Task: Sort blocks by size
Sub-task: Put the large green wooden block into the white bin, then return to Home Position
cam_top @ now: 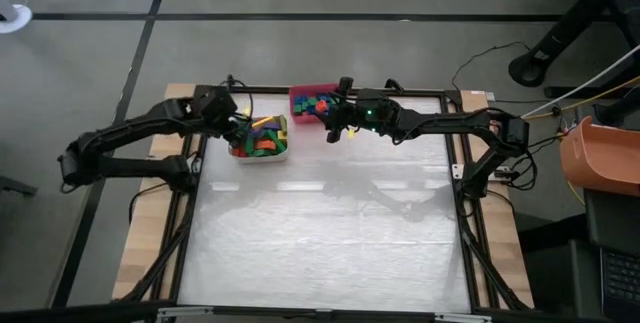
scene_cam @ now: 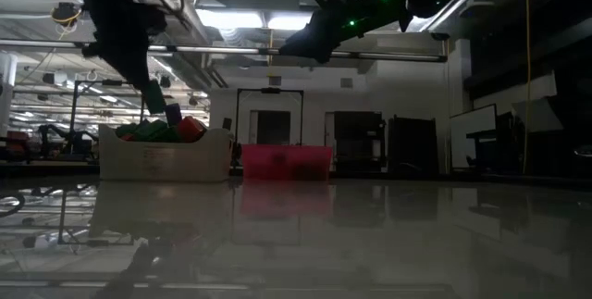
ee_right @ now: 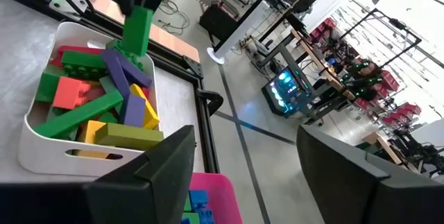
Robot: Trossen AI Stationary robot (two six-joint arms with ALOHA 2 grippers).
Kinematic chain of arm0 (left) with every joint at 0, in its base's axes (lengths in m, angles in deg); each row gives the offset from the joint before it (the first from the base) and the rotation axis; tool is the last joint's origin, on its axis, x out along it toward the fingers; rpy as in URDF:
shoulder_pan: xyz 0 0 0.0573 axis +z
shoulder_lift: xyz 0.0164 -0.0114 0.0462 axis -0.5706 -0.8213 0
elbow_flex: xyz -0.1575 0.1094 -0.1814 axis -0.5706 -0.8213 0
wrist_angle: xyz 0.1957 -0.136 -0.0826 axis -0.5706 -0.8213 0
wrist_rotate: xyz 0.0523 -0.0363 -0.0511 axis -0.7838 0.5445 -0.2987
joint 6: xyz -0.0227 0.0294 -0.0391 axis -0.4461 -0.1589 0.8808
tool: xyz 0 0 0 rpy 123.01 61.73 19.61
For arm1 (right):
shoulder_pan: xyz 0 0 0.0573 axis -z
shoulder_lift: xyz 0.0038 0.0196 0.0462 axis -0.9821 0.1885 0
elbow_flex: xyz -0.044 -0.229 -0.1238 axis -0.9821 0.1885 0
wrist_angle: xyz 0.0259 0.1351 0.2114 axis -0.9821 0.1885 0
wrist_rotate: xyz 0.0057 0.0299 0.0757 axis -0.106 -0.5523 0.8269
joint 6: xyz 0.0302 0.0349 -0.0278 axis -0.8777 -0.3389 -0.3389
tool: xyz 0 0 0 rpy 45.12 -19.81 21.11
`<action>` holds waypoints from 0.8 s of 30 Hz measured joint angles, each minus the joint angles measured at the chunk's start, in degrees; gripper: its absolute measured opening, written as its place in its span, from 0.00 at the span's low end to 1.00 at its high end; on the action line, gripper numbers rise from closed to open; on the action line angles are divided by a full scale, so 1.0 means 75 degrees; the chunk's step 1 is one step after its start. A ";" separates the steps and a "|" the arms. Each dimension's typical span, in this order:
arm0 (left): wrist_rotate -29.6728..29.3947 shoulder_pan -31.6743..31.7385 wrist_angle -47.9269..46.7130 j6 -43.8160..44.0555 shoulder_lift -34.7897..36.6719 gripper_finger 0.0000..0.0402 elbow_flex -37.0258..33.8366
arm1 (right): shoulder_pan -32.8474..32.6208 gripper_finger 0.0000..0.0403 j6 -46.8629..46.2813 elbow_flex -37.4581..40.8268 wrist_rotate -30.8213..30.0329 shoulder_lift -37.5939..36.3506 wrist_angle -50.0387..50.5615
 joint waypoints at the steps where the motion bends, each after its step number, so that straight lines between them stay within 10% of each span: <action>1: -0.0023 0.0000 0.0165 -0.0002 -0.0044 0.13 -0.0146 | 0.0000 0.62 0.0000 0.0002 0.0000 0.0000 0.0014; 24: -0.0065 -0.0214 0.1355 -0.0375 -0.0225 0.32 -0.1038 | 0.0000 0.62 0.0000 0.0003 -0.0006 0.0003 0.0102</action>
